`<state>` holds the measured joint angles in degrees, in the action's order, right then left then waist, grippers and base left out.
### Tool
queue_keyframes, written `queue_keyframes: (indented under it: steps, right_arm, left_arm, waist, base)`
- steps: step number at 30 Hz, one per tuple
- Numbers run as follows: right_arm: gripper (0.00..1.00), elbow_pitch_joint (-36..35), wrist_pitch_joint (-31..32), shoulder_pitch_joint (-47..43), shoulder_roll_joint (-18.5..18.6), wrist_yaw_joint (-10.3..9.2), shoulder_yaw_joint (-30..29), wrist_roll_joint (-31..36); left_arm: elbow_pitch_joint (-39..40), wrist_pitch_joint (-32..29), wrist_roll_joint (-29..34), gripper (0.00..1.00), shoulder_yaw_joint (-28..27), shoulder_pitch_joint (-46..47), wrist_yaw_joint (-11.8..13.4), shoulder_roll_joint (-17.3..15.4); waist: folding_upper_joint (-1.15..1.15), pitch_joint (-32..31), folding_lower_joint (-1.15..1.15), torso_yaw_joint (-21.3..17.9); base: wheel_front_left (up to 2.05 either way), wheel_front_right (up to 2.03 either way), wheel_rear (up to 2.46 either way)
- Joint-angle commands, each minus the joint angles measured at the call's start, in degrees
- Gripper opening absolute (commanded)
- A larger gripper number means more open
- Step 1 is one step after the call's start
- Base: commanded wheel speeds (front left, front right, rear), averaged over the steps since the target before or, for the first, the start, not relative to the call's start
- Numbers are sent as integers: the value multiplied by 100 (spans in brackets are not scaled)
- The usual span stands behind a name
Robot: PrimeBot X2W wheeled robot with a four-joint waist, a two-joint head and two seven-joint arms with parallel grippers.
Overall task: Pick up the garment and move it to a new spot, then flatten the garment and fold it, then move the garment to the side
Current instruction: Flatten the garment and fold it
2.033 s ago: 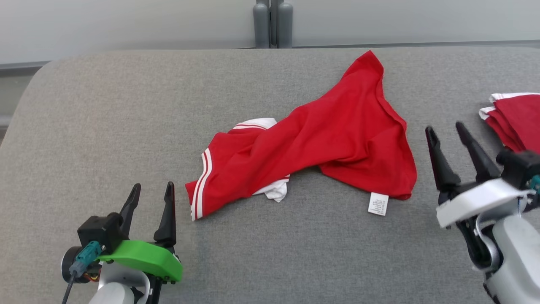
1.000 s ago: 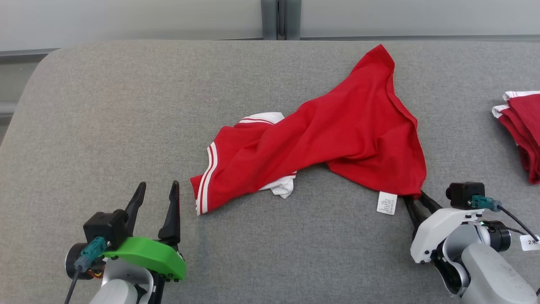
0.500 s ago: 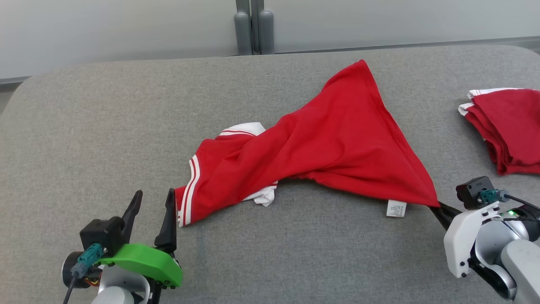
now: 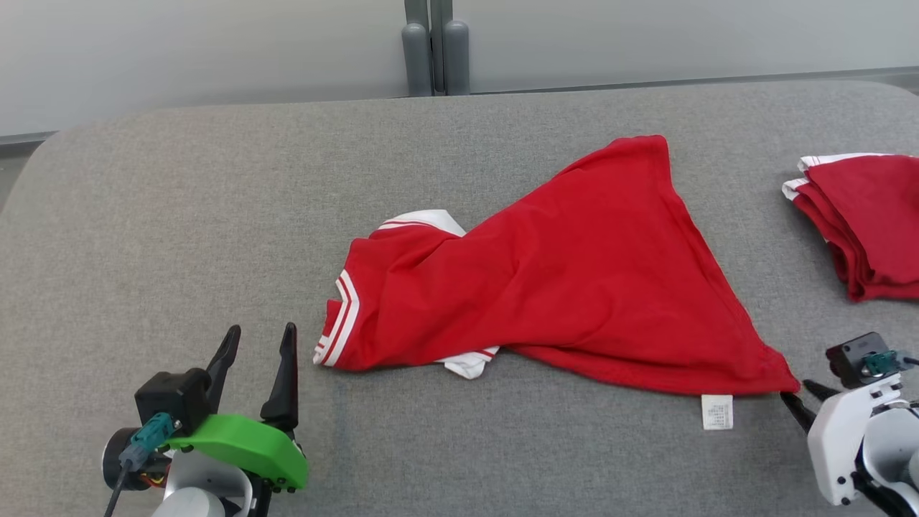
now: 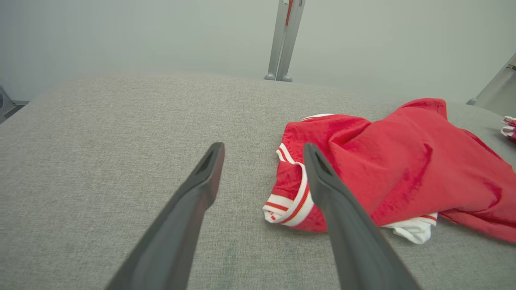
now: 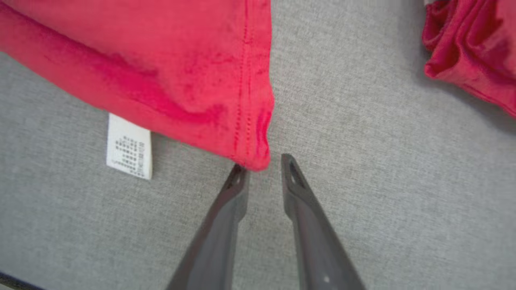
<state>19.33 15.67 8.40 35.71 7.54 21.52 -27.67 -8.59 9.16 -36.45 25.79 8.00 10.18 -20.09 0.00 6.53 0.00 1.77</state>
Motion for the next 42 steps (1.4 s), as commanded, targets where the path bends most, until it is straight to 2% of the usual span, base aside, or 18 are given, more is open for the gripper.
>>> queue_keyframes:
  steps: [1,6,9,12,15,19,23,29,36,37,38,39,42]
  right_arm:
    - [100,41,-71,-46,16,-11,-157,40]
    - [100,-165,-269,-116,-34,-11,-979,311]
    - [100,-558,-439,-209,-182,-10,-1586,533]
    - [100,-1043,-646,-310,-489,-10,-2028,714]
    - [100,-1524,-902,-413,-1000,-10,-2218,884]
    - [100,-1775,-1209,-469,-1555,-11,-2215,994]
    - [100,-1778,-1471,-423,-1915,-11,-2111,1097]
    - [100,-1610,-1753,-280,-2096,-11,-1779,1121]
    - [100,-1291,-1897,-139,-2087,-11,-1415,1014]
    - [100,-1256,-1916,-127,-2085,-11,-1391,1002]
    - [100,-1212,-1942,-125,-2081,-11,-1370,985]
    - [100,-1180,-1951,-121,-2076,-10,-1358,977]
    - [100,-1086,-1993,-103,-2074,-11,-1327,954]
  left_arm:
    - [6,3,-49,100,-21,-22,35,-44]
    - [62,-25,-59,100,-29,-89,82,-86]
    - [101,-53,-75,100,-6,-116,87,-110]
    - [114,-224,-119,100,78,-117,-16,-160]
    - [57,-623,-167,100,264,-73,-191,-240]
    - [-100,-1132,-266,100,522,125,-471,-306]
    - [-365,-1493,-438,100,643,336,-722,-285]
    - [-951,-1531,-428,100,637,699,-875,-319]
    - [-1548,-1439,-461,100,811,944,-1422,-357]
    - [-1570,-1381,-455,77,802,970,-1434,-352]
    - [-1596,-1327,-437,17,807,982,-1461,-349]
    - [-1599,-1287,-404,0,825,989,-1474,-358]
    - [-1560,-1255,-392,0,862,1016,-1518,-406]
  waist:
    - [0,-37,0,-1]
    - [0,-118,0,-48]
    - [0,-162,0,-84]
    - [0,-181,0,-113]
    - [0,-163,0,-152]
    - [0,-110,0,-196]
    - [0,-38,0,-255]
    - [0,70,0,-363]
    - [0,98,0,-500]
    - [0,97,0,-510]
    - [0,94,0,-518]
    - [0,93,0,-521]
    - [0,81,0,-529]
  base:
    - [0,0,0]
    - [0,0,0]
    - [0,0,0]
    - [0,0,0]
    - [0,0,0]
    - [0,0,0]
    - [0,0,0]
    - [0,0,0]
    - [0,0,0]
    - [0,0,0]
    - [0,0,0]
    - [0,0,0]
    - [0,0,0]
